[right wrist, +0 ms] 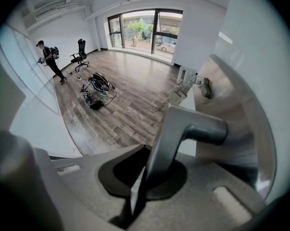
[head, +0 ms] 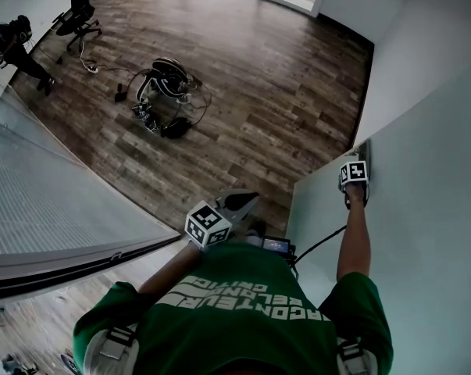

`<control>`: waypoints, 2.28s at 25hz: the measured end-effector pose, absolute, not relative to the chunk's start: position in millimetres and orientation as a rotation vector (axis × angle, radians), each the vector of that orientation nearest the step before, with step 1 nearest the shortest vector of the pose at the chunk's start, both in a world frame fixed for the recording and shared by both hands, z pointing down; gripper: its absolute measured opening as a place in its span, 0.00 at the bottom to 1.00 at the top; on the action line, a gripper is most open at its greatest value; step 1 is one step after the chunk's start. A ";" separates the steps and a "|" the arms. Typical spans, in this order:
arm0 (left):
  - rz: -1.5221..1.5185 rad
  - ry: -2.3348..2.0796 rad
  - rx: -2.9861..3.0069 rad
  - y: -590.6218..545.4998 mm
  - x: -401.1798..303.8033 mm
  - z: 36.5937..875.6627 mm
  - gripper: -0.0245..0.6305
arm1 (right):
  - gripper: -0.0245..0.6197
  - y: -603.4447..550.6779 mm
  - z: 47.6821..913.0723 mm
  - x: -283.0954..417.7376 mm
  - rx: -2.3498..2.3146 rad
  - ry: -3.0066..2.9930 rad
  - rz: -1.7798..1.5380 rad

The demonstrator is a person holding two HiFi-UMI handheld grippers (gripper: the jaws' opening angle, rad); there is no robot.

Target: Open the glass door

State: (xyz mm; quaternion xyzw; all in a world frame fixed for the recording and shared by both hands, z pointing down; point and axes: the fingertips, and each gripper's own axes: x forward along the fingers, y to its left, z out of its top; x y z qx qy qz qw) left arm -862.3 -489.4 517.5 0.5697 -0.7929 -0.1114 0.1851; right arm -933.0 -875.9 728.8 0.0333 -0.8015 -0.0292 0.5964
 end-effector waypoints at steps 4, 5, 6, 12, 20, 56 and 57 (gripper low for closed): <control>-0.312 -2.214 1.623 -502.1 -862.7 520.9 0.06 | 0.03 -892.1 731.9 -926.8 0.100 -1.858 -0.050; -0.314 -2.212 1.627 -504.5 -862.3 521.6 0.06 | 0.03 -895.5 732.0 -924.7 0.106 -1.858 -0.045; -0.315 -2.211 1.629 -507.0 -862.6 522.0 0.06 | 0.03 -899.2 731.4 -923.1 0.113 -1.857 -0.040; -0.325 -2.204 1.644 -527.4 -867.9 523.4 0.06 | 0.03 -926.8 732.6 -917.2 0.142 -1.854 -0.015; -0.331 -2.183 1.666 -548.9 -876.5 525.4 0.06 | 0.03 -959.6 731.9 -908.9 0.183 -1.850 0.017; -0.303 -2.201 1.685 -555.4 -918.6 520.7 0.06 | 0.17 -1025.3 711.5 -865.2 0.302 -1.730 0.188; -0.303 -2.199 1.685 -554.5 -917.6 521.2 0.06 | 0.19 -1024.8 709.5 -862.2 0.310 -1.720 0.172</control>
